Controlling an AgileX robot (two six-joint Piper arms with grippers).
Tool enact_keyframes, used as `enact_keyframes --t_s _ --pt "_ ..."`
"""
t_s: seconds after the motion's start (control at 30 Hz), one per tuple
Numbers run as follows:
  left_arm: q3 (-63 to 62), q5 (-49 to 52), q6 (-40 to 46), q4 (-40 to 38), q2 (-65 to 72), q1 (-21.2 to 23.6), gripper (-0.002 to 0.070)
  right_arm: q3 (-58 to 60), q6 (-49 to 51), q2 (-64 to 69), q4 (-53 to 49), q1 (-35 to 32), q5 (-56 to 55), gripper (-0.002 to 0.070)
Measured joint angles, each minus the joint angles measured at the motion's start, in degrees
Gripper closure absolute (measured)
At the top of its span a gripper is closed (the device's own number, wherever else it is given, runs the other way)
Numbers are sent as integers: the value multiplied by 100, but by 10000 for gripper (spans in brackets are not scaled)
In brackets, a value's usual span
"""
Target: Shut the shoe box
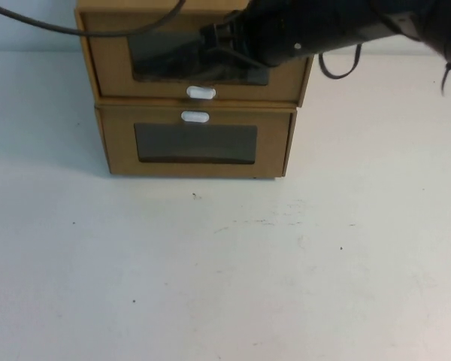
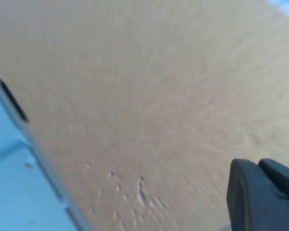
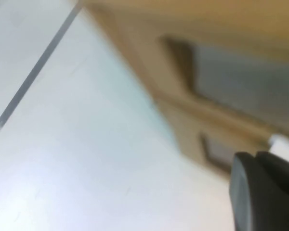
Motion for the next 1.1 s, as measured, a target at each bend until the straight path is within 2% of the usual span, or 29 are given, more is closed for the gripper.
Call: enact_keyframes --t_s 0.13,0.27,0.37,0.5,0.63,0.83,0.93,1.1 --pt "615 14 40 382 -1037 0 677 0 457 -743 -801 0 866 687" --pt "2170 -788 62 669 -2533 0 677 386 1310 -1691 -2212 181 1326 687" --pt "3865 -1835 96 746 -3831 0 677 1162 1845 -2630 -2899 323 1384 687" --pt "6451 -3299 133 747 -5747 0 677 2571 2253 -3862 -3277 373 1276 687" --pt "8625 -4127 81 724 -7451 0 677 3934 2447 -5086 -3363 373 1000 687" --pt "11083 -5263 68 882 -10428 0 677 5860 2761 -7032 -3779 377 284 687" --pt "11607 -5434 68 1105 -10864 0 677 6704 3226 -7953 -4131 377 -320 687" --pt "11765 -5156 68 1196 -10351 0 677 7865 3693 -9235 -4622 377 -1025 687"
